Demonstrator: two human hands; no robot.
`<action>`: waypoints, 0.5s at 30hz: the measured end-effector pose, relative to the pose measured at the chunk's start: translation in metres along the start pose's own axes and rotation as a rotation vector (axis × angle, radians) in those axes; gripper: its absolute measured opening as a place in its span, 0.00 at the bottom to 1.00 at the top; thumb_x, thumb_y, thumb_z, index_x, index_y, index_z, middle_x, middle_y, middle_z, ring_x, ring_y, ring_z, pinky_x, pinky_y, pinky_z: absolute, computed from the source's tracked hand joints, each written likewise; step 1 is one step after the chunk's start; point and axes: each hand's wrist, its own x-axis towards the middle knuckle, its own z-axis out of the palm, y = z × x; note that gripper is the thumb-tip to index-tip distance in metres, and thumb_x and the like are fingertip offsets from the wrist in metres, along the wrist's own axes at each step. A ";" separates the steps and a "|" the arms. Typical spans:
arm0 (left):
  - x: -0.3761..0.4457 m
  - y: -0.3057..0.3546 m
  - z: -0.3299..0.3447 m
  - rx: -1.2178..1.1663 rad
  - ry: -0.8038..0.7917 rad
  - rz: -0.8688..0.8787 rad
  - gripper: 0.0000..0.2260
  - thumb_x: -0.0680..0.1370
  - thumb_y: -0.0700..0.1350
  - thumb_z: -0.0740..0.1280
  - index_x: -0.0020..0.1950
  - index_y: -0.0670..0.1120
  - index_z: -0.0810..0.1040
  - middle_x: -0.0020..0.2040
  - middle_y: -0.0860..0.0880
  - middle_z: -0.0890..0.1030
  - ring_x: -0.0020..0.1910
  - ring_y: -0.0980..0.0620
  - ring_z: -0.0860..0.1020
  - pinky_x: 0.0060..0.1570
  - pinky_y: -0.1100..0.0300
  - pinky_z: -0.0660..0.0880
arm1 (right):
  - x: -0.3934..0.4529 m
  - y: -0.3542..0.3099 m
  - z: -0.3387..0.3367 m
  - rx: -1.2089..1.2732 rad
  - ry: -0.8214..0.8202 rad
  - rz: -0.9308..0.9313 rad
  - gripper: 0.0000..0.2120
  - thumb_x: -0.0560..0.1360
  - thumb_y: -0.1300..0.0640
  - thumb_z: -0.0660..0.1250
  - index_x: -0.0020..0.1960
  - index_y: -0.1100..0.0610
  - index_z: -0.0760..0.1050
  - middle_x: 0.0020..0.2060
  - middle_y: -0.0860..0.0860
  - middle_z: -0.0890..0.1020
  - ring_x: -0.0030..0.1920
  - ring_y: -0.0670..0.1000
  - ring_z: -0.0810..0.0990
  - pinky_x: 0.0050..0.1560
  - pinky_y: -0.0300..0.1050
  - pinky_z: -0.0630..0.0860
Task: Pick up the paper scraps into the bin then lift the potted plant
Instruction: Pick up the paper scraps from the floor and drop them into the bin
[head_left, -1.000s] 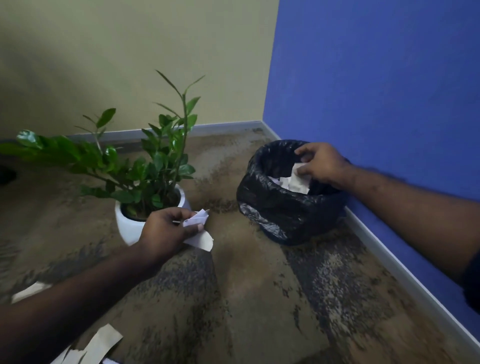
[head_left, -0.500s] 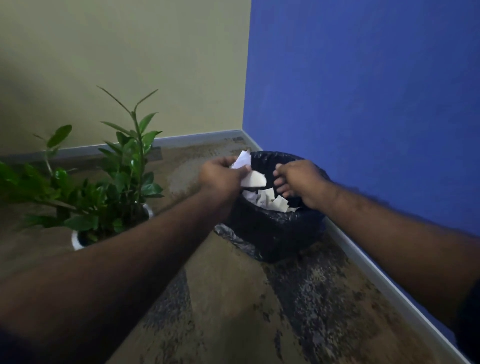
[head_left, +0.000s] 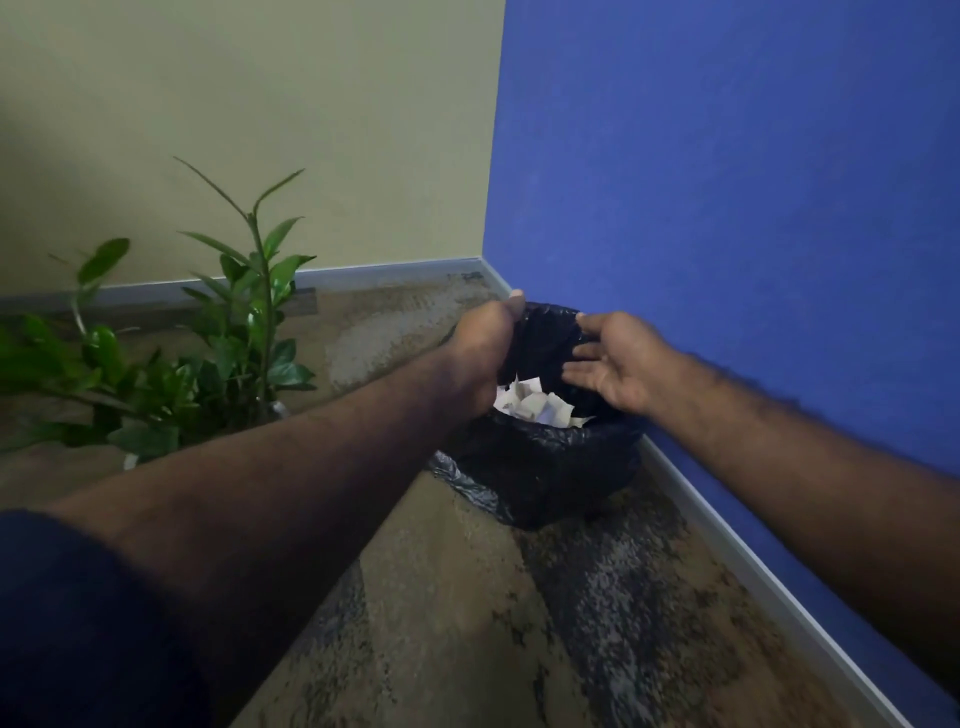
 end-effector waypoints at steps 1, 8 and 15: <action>-0.003 -0.001 -0.004 0.019 -0.003 0.007 0.18 0.81 0.54 0.59 0.55 0.42 0.81 0.50 0.44 0.85 0.48 0.45 0.83 0.51 0.53 0.77 | -0.002 0.000 0.002 -0.015 -0.004 -0.012 0.20 0.79 0.59 0.61 0.70 0.61 0.66 0.68 0.64 0.68 0.65 0.67 0.71 0.64 0.59 0.74; -0.039 -0.001 -0.062 0.442 0.090 0.215 0.09 0.77 0.43 0.68 0.37 0.45 0.80 0.30 0.51 0.77 0.27 0.56 0.74 0.26 0.67 0.70 | -0.031 0.007 0.035 -0.219 -0.071 -0.138 0.13 0.79 0.60 0.62 0.61 0.64 0.72 0.48 0.59 0.80 0.46 0.59 0.82 0.41 0.48 0.81; -0.115 -0.006 -0.193 0.710 0.094 0.123 0.09 0.75 0.38 0.70 0.49 0.33 0.81 0.39 0.40 0.79 0.39 0.49 0.75 0.39 0.59 0.73 | -0.083 0.042 0.103 -0.510 -0.273 -0.321 0.05 0.77 0.62 0.64 0.47 0.61 0.78 0.35 0.57 0.81 0.32 0.52 0.79 0.33 0.44 0.79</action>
